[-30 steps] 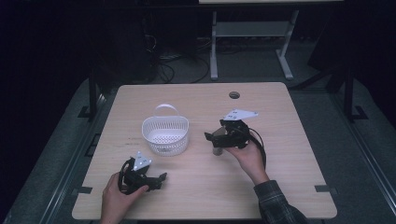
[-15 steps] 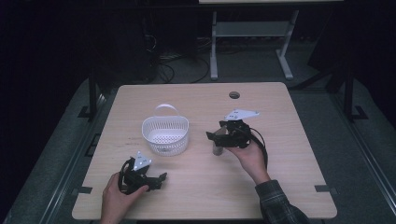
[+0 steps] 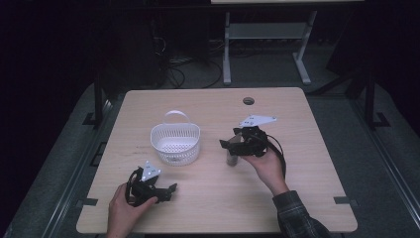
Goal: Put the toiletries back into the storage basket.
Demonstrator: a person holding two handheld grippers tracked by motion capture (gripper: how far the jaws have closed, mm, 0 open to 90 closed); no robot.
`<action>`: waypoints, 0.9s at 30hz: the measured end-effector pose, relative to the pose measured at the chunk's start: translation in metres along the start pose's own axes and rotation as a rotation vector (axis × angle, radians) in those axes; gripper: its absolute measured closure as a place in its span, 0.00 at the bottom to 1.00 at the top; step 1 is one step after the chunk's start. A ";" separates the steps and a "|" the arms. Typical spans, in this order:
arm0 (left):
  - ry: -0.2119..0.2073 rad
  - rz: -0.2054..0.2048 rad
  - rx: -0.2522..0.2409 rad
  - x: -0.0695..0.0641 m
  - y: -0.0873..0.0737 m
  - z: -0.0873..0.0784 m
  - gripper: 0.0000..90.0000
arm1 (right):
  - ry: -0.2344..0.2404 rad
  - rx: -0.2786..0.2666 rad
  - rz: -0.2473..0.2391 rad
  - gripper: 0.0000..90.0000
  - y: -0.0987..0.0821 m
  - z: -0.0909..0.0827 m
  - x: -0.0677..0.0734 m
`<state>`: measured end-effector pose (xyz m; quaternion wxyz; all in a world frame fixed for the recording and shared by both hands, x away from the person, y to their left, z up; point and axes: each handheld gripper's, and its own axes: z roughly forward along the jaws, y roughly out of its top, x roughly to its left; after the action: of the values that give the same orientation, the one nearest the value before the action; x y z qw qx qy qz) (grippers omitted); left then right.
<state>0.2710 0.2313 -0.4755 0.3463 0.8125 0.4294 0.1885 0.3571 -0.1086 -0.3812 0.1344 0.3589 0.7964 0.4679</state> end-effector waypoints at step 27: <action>0.002 -0.002 -0.003 0.000 0.000 0.000 0.14 | 0.018 -0.022 -0.063 0.33 0.042 -0.013 0.012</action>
<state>0.2710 0.2311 -0.4757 0.3472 0.8114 0.4303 0.1898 0.3599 -0.0959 -0.3376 0.1455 0.3280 0.8033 0.4754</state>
